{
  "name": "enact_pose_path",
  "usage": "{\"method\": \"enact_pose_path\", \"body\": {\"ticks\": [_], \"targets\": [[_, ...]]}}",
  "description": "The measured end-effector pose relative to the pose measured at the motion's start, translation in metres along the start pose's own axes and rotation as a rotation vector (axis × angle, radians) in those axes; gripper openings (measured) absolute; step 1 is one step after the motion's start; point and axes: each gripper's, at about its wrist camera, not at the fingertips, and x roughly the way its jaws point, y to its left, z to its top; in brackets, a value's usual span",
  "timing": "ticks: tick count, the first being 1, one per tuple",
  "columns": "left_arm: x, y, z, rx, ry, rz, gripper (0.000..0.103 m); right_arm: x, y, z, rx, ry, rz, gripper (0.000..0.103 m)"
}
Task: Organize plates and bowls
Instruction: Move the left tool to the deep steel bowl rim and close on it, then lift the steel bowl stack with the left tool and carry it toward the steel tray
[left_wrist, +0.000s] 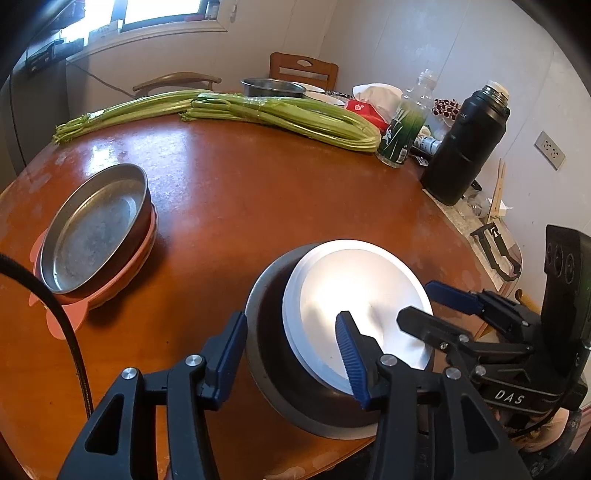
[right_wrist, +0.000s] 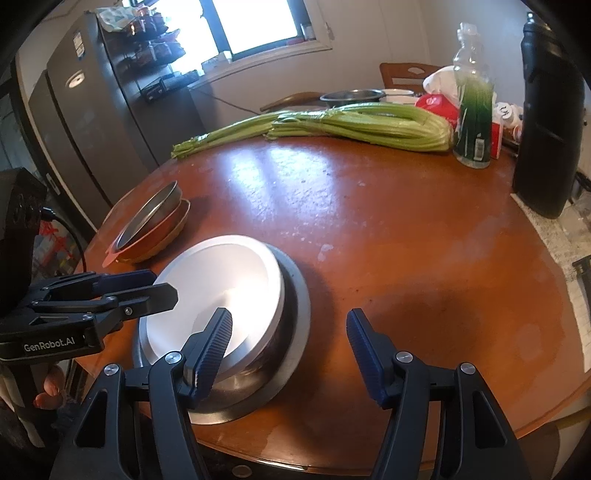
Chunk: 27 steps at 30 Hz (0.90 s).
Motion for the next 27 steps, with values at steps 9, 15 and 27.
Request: {"method": "enact_pose_path", "body": {"ticks": [9,15,27], "targets": [[0.007,0.013,0.001,-0.041,0.019,-0.005,0.051,0.01,0.005,-0.001,0.01,0.03,0.036,0.066],[0.018,0.01,0.002,-0.046,0.043,-0.021,0.051,0.013,0.006,-0.001,0.01,0.039,0.048,0.066],[0.027,0.004,0.0,-0.032,0.058,-0.024,0.053,0.018,0.012,-0.006,0.006,0.063,0.072,0.067]]}}
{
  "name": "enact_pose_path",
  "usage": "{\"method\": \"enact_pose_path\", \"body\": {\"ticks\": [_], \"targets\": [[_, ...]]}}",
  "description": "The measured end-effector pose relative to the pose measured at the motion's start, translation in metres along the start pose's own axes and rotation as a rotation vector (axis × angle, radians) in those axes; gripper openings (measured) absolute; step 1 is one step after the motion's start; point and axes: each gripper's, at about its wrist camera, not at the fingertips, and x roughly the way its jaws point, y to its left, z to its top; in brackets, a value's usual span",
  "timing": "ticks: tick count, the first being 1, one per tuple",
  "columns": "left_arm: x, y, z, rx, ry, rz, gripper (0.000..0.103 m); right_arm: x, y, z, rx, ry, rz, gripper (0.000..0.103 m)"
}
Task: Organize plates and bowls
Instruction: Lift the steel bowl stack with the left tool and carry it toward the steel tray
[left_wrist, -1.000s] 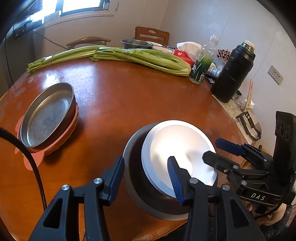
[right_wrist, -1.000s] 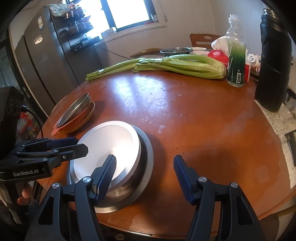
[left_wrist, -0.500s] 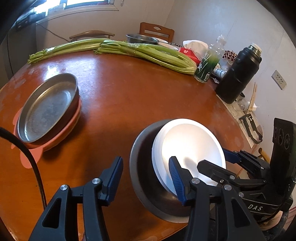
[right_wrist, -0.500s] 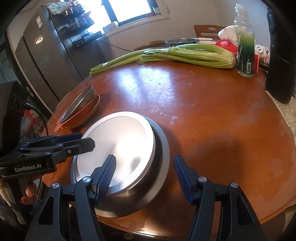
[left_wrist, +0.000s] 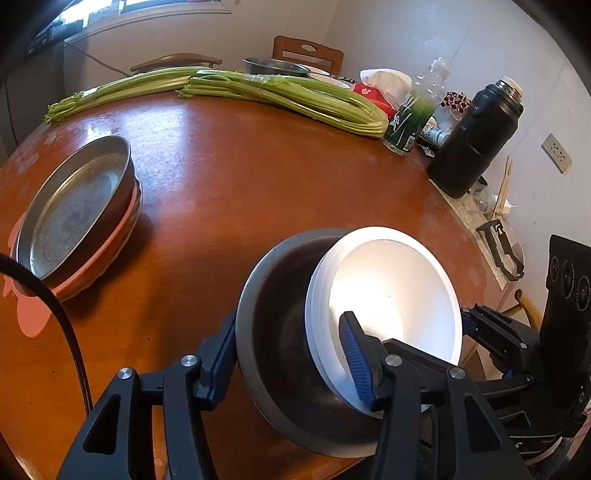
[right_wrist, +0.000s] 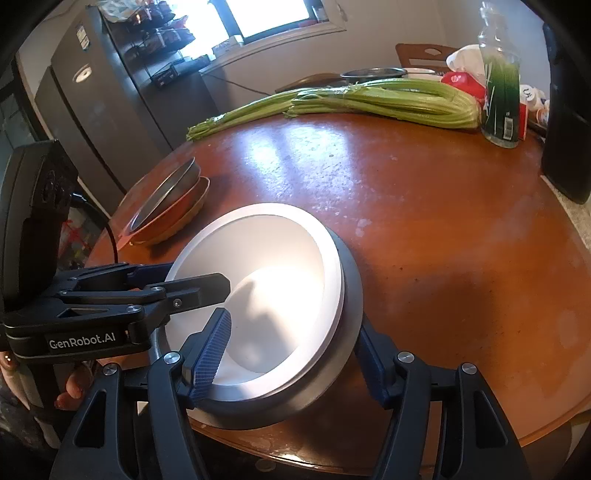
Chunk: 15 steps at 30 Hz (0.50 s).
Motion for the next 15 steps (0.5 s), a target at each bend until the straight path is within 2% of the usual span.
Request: {"method": "enact_pose_path", "body": {"ticks": [15], "targets": [[0.013,-0.004,-0.002,-0.02,0.023,0.006,0.053,0.004,0.001,-0.001,-0.01,0.021,-0.003,0.067]]}}
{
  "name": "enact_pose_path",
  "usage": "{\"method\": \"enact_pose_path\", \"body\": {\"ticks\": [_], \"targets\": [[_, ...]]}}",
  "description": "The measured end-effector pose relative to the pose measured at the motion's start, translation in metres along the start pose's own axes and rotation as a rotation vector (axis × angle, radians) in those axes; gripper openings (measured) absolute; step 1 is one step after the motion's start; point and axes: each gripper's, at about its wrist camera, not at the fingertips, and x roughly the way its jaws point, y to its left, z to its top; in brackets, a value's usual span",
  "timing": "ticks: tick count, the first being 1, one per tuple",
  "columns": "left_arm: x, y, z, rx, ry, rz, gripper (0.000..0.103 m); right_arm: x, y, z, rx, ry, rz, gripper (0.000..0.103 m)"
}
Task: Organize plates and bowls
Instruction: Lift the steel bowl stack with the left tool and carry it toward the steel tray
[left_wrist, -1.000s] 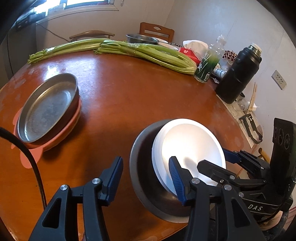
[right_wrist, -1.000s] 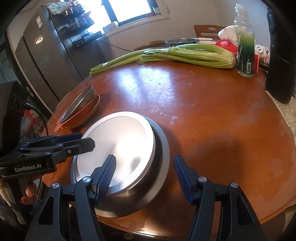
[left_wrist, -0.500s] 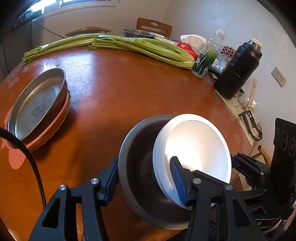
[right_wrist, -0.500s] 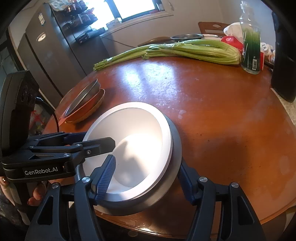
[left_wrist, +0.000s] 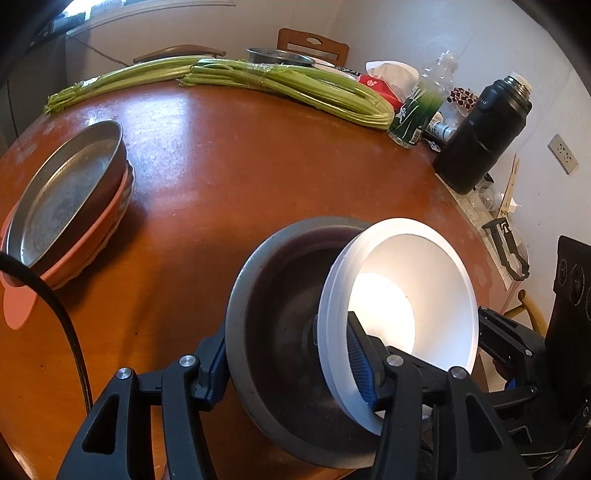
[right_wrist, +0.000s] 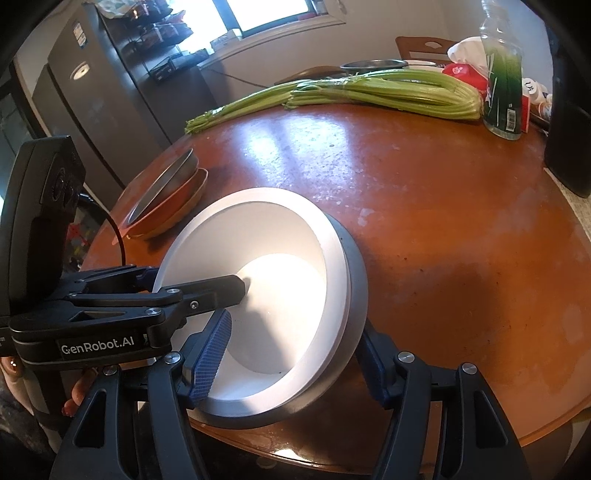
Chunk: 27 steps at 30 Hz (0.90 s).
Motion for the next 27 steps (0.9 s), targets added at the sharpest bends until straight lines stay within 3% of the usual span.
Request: {"method": "enact_pose_path", "body": {"ticks": [27], "targets": [[-0.031,0.009,0.003,-0.019,-0.079,0.023,0.053,-0.006,0.019,0.014,-0.021,-0.038,0.038,0.066]]}}
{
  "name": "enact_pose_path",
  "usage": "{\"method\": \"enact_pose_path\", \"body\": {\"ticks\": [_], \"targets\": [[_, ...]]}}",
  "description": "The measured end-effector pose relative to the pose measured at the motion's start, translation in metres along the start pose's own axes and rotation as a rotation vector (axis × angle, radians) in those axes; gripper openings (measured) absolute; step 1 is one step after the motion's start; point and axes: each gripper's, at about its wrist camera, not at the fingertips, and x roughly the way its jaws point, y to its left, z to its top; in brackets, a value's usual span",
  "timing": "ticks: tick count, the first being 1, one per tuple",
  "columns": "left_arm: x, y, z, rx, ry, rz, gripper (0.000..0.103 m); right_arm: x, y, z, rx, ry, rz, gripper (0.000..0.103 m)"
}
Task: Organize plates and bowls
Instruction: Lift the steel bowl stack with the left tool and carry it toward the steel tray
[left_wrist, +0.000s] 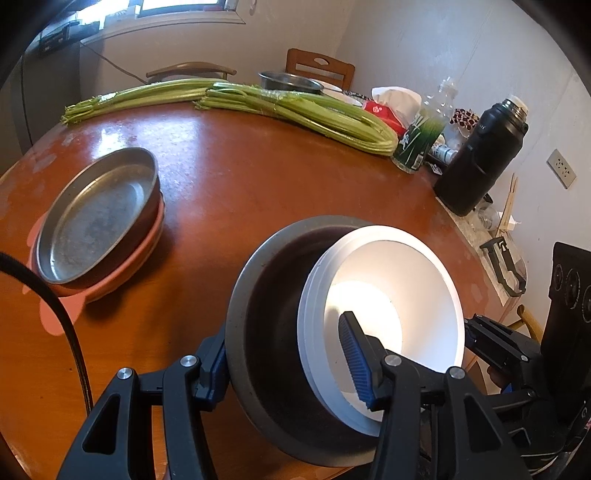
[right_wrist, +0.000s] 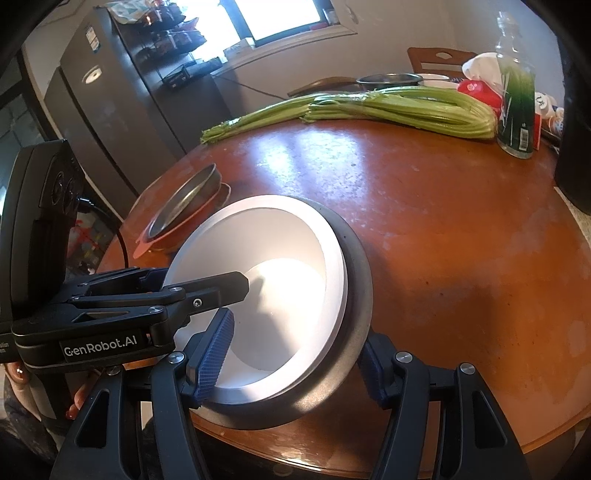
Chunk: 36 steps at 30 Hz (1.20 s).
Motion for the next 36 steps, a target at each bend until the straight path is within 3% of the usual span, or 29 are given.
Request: {"method": "enact_pose_path", "body": {"ticks": [36], "targets": [[-0.068,0.057,0.029,-0.042,-0.174,0.064,0.053,0.01,0.08,0.058,-0.143,-0.066,0.046,0.066]]}}
